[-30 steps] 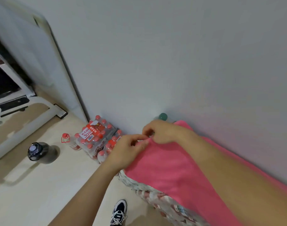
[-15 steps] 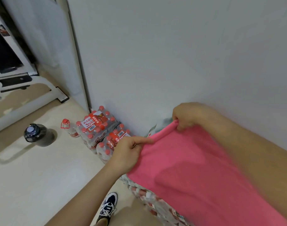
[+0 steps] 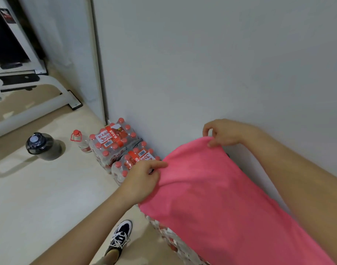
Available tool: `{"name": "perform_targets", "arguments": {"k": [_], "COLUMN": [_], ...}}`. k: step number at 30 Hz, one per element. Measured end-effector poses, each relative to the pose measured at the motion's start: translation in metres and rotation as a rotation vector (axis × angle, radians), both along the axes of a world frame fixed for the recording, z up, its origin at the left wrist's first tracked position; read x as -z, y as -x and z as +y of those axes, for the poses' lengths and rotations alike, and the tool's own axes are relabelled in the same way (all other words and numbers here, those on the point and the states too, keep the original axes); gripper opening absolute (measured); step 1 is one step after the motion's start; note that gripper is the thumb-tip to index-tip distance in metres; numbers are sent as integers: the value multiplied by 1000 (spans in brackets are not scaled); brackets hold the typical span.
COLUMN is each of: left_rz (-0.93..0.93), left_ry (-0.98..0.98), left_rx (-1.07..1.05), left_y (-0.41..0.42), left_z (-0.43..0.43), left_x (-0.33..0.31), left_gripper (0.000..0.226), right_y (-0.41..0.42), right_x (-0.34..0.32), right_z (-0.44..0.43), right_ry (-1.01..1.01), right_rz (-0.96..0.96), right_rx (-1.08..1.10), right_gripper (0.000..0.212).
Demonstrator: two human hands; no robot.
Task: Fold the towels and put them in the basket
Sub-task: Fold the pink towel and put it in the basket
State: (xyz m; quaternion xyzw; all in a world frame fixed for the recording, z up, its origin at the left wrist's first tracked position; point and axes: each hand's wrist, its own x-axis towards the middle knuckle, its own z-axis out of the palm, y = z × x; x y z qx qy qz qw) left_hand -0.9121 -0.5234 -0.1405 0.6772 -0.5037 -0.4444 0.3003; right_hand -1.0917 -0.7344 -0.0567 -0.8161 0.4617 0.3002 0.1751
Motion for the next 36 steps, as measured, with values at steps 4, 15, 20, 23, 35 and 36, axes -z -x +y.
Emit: {"name": "perform_targets", "arguments": {"k": [4,15,20,23,35,36], "left_rz": [11,91,-324,-394,-514,-524], "left_ry": [60,-133,238,435,481,484], "left_rx": [4,-74,139,430,964,952], "left_y": [-1,-18,23,75,281,296], "left_z": [2,-9,-6,-3,-11,-15], "left_x": [1,24,17,0,-14,-11], "left_gripper": [41,58,48,45,57,58], "right_y": [13,59,109,155,351,365], "right_x": [20,52,50,47,47,52], "right_z": [10,82,138,177,294,295], "right_ry": [225,670,545,516,566,557], "right_rz": [-272,-283,-335,-354,-272,-287], "right_rx": [170,83,288,507,1018,1010], "right_gripper": [26,18,36,42,50,50]}}
